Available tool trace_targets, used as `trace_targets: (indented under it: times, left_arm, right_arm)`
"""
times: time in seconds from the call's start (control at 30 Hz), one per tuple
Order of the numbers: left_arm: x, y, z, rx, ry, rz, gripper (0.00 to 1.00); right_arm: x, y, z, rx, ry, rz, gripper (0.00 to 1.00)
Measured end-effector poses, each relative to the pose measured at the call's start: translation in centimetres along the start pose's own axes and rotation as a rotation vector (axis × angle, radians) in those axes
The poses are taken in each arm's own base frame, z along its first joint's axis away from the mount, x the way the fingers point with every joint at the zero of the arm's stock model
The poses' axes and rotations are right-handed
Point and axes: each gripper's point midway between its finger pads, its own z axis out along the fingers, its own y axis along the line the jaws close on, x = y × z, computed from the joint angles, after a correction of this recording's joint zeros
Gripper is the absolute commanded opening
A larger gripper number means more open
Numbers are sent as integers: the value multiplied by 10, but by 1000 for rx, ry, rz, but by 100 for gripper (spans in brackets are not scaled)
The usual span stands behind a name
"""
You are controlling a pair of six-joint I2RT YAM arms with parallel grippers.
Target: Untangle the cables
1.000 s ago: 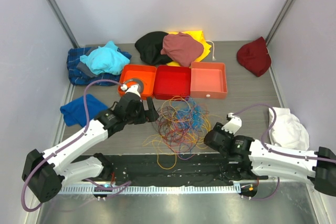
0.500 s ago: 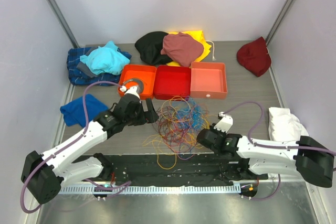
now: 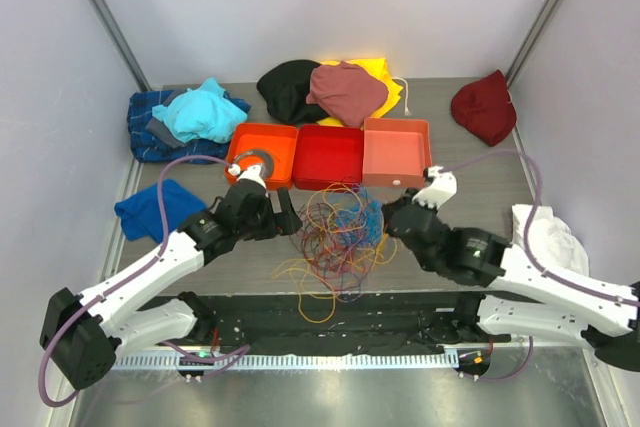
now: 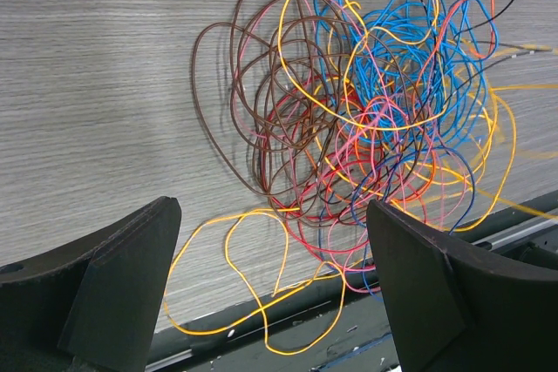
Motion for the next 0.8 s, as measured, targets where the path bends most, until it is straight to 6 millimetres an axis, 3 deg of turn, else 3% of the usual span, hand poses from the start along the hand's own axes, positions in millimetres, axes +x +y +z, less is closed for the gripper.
trace_targets:
  times: [0.13,0.3,0.67,0.73,0.8]
  left_arm:
    - [-1,0,-1,3,-6,-1,93]
    - [-6,-2,-5,11,-29,0,93]
    - [-34,-22,-23,78,-123,8,93]
    - [-35,-23,-23,81,-128,8,93]
    - [-36,-23,-24,82,-132,8,93]
  right_arm:
    - [-88,50,-37,-103,-136,-11,1]
    - [-161,86,-71,-169,-245,-50,1]
    - [-258,141,-116,-251,-411,-106,1]
    - [-268,147,-121,-266,-431,-95,1]
    - [-263,146,-118,-260,-428,-106,14]
